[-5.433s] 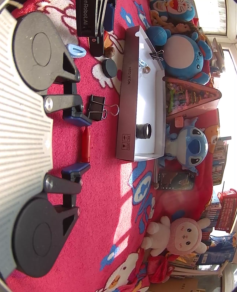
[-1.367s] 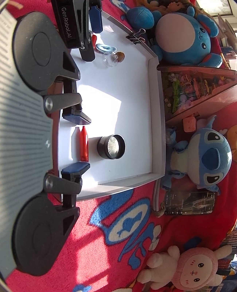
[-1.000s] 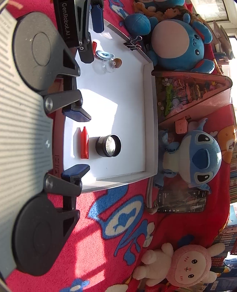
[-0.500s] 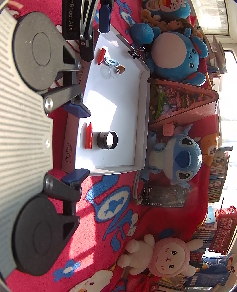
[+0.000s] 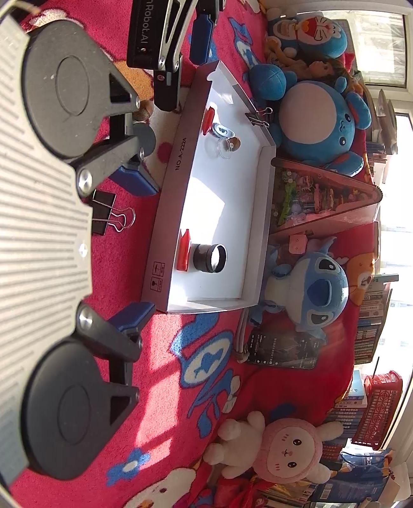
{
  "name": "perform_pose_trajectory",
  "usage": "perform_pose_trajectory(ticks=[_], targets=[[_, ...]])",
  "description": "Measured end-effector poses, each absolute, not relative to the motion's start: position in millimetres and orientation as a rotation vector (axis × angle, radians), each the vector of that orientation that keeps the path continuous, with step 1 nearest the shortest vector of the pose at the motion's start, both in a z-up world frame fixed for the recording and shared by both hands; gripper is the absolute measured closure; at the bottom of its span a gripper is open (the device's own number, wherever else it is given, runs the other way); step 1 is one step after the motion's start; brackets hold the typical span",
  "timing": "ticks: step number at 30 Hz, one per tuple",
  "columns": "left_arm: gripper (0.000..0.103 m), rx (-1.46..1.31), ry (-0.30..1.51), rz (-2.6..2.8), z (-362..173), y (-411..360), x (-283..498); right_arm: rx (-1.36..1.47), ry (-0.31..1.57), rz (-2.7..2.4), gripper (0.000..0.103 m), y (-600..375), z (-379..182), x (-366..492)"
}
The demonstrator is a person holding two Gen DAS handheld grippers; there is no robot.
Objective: Organize rigid objects
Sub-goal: 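Move the left tool to the brown acorn while the right tool approaches the black binder clip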
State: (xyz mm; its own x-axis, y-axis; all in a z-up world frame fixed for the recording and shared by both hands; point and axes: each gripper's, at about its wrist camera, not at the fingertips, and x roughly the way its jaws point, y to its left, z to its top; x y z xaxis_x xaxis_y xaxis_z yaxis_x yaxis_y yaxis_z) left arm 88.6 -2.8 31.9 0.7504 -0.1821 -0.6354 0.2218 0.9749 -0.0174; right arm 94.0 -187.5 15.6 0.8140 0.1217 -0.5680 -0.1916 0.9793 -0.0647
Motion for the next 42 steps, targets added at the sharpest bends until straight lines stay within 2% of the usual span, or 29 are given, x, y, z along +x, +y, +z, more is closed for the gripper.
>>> perform_pose_trajectory(ticks=[10, 19, 21, 32, 42], targets=[[0.029, 0.065, 0.708, -0.252, 18.4, -10.2, 81.3, -0.092, 0.632, 0.155, 0.018, -193.2, 1.7, 88.6], [0.041, 0.058, 0.719, -0.285, 12.7, -14.5, 81.2, -0.094, 0.649, 0.148, 0.016, -195.0, -7.6, 84.8], [0.047, 0.058, 0.721, -0.286, 11.6, -15.6, 81.1, -0.095, 0.648, 0.145, 0.015, -194.7, -8.8, 84.2], [0.069, 0.055, 0.726, -0.293, 8.9, -17.4, 82.7, -0.095, 0.645, 0.147, 0.014, -191.8, -12.2, 82.4], [0.071, 0.064, 0.713, -0.29, 8.3, -21.6, 84.4, -0.11, 0.649, 0.156, 0.014, -184.9, -15.8, 80.6]])
